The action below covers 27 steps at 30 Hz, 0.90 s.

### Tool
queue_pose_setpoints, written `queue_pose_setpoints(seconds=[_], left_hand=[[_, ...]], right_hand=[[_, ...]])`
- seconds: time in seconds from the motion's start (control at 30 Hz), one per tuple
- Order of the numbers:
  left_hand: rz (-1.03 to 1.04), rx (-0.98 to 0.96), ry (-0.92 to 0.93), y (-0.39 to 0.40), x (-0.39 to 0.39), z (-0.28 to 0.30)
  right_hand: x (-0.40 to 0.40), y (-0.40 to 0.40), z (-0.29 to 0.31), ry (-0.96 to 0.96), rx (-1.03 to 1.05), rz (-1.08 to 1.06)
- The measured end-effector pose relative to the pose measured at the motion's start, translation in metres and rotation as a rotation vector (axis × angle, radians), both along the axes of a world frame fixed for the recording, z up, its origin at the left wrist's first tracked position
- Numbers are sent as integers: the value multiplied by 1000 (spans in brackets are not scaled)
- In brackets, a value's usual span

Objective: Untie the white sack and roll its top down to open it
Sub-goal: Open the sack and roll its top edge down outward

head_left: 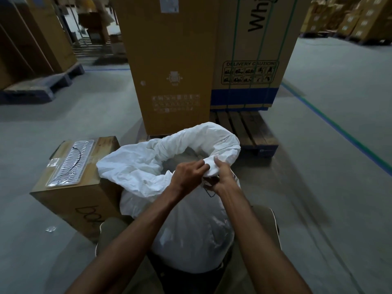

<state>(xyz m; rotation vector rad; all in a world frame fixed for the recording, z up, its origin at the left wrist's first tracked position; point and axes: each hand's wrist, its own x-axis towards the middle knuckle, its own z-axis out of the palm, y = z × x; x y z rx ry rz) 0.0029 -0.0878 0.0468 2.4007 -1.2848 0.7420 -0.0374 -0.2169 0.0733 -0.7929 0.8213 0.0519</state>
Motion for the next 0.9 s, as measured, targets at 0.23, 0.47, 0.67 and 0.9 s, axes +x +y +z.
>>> queue_pose_setpoints(seconds=[0.23,0.47,0.67,0.9], left_hand=[[-121,-230,699,43,-6,-11],[-8,-192,731,64,-1,-8],[47,29,188,55,-1,-19],[-13,59,-121,47,-3,-40]], right_hand=[[-6,10,-1,-37,109,-140],[-16,23,-20,-110,145,-158],[-23,23,-22,-68,-614,-242],[-37,-9,-39,-581,-2034,683]])
